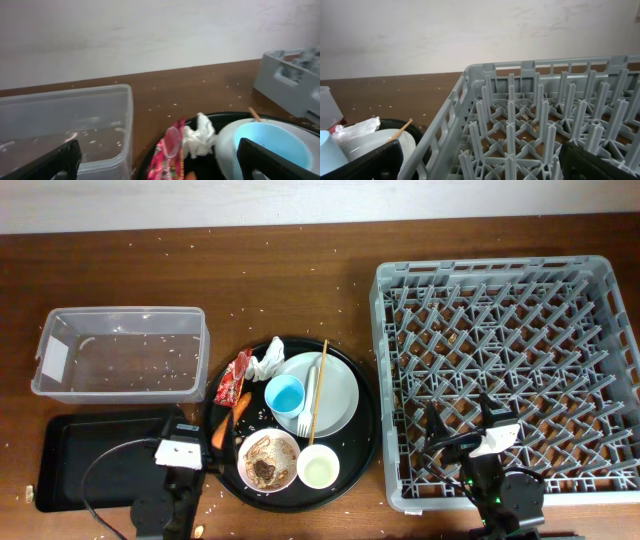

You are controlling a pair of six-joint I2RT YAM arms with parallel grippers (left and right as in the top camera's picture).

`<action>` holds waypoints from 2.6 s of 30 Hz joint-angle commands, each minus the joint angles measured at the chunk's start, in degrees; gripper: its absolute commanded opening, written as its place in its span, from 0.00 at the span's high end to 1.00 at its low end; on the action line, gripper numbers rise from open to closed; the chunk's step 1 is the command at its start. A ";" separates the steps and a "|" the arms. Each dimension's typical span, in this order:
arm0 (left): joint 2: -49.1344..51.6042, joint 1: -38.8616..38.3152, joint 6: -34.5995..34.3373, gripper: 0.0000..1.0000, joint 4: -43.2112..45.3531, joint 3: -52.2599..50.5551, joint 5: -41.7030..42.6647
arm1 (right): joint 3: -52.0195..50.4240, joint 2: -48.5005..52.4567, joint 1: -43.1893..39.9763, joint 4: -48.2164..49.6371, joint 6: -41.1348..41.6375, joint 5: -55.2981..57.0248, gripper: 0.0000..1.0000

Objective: Sort waste into correct bins and load items into the dishwasher rack

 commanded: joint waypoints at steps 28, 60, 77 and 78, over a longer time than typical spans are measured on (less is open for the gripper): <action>94.97 -20.96 -16.33 0.57 -44.46 65.61 -6.05 | 75.30 59.32 -0.11 -67.04 4.42 -20.44 0.01; 88.28 -8.94 6.08 0.01 -57.64 86.25 69.46 | 75.36 54.29 -24.26 -64.35 4.20 -28.33 0.46; 88.28 -16.22 -9.88 0.01 -69.48 85.74 5.84 | 79.95 64.26 -36.81 -78.23 -9.25 -33.90 0.17; 88.28 -19.10 -12.09 0.03 -69.68 84.83 1.84 | 79.95 62.25 -33.27 -77.88 -9.25 -33.88 0.17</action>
